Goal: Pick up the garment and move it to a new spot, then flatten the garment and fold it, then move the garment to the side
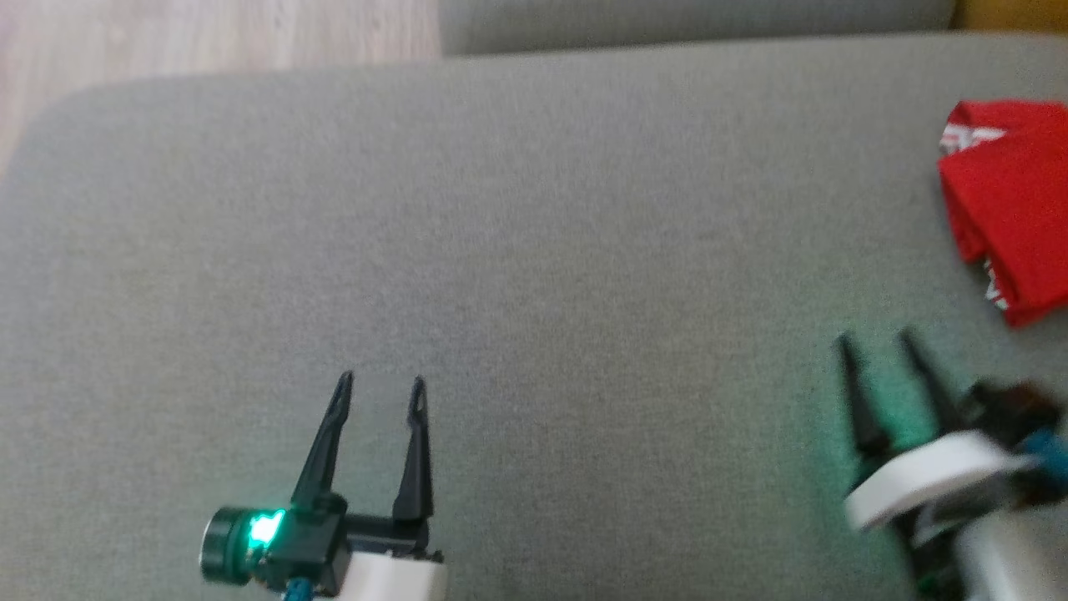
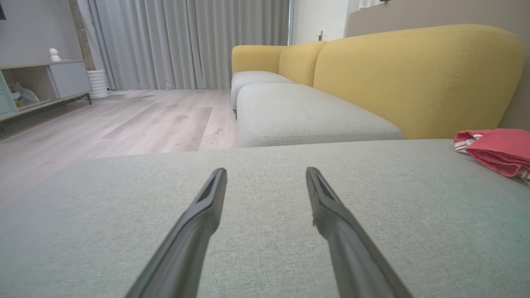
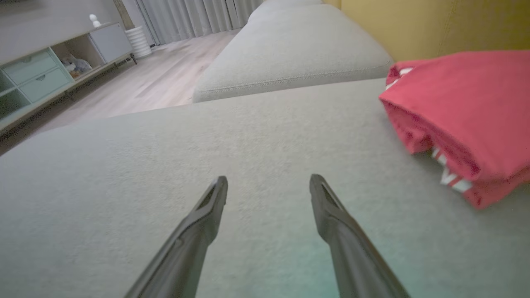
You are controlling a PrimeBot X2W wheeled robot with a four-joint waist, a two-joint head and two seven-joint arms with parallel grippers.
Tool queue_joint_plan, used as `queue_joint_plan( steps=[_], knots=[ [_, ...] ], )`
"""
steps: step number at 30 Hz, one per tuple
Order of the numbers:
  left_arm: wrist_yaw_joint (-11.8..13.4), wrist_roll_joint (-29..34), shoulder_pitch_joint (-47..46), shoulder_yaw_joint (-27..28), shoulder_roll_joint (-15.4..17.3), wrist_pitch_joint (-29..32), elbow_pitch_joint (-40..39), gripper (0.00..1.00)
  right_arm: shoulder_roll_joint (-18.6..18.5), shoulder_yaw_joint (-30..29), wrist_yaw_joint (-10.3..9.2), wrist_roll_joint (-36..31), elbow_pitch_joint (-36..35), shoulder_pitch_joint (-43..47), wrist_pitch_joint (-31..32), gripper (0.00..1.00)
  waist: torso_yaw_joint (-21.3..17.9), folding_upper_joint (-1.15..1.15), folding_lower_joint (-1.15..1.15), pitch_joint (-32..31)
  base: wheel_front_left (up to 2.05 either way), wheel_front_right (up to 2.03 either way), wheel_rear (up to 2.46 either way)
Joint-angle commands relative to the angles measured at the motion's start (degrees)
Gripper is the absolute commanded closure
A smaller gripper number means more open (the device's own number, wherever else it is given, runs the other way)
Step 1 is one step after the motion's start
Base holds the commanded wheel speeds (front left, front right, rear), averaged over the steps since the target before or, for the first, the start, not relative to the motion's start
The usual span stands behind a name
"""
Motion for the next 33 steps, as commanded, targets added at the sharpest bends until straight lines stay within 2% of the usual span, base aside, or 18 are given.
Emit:
queue_joint_plan(
  steps=[1,5,9,15,19,22,33],
  knots=[
    [-0.04,0.44,-0.27,2.5,-0.29,-0.29,-1.45,0.0,0.49,2.59,-0.04,0.12,-0.12,0.47,-2.86,0.0,0.61,0.0,0.02,-3.38,0.0,0.0,0.0],
    [0.03,1.05,2.25,3.7,-0.29,-0.29,-0.94,0.0,4.11,8.6,-0.04,-0.85,4.95,2.5,-10.65,0.0,0.9,0.0,0.02,-7.26,0.0,0.0,0.0],
    [-0.14,1.11,4.98,4.57,-0.29,-0.29,-1.15,0.0,6.32,10.41,-0.04,-3.41,6.16,4.19,-13.14,0.0,1.24,0.0,0.02,-10.32,0.0,0.0,0.0],
    [0.03,2.14,8.22,5.98,-0.29,-0.29,-2.11,0.0,8.44,5.65,-0.04,-9.67,-3.05,9.91,-13.22,0.0,1.92,0.0,0.02,-13.21,0.0,0.0,0.0],
    [-0.05,2.54,10.15,6.95,-0.29,-0.29,-2.61,0.0,9.44,3.26,-0.04,-13.16,-6.3,13.35,-13.23,0.0,1.98,0.0,0.02,-14.37,0.0,0.0,0.0],
    [-0.32,3.02,11.15,7.37,-0.29,-0.29,-2.63,0.0,9.73,2.1,-0.04,-14.14,-7.01,14.95,-13.24,0.0,1.92,0.0,0.02,-15.02,0.0,0.0,0.0],
    [-0.85,3.26,11.83,7.71,-0.29,-0.29,-1.89,0.0,9.82,1.52,-0.04,-11.16,-6.45,16.5,-13.24,0.0,2.03,0.0,0.02,-15.86,0.0,0.0,0.0]
  ],
)
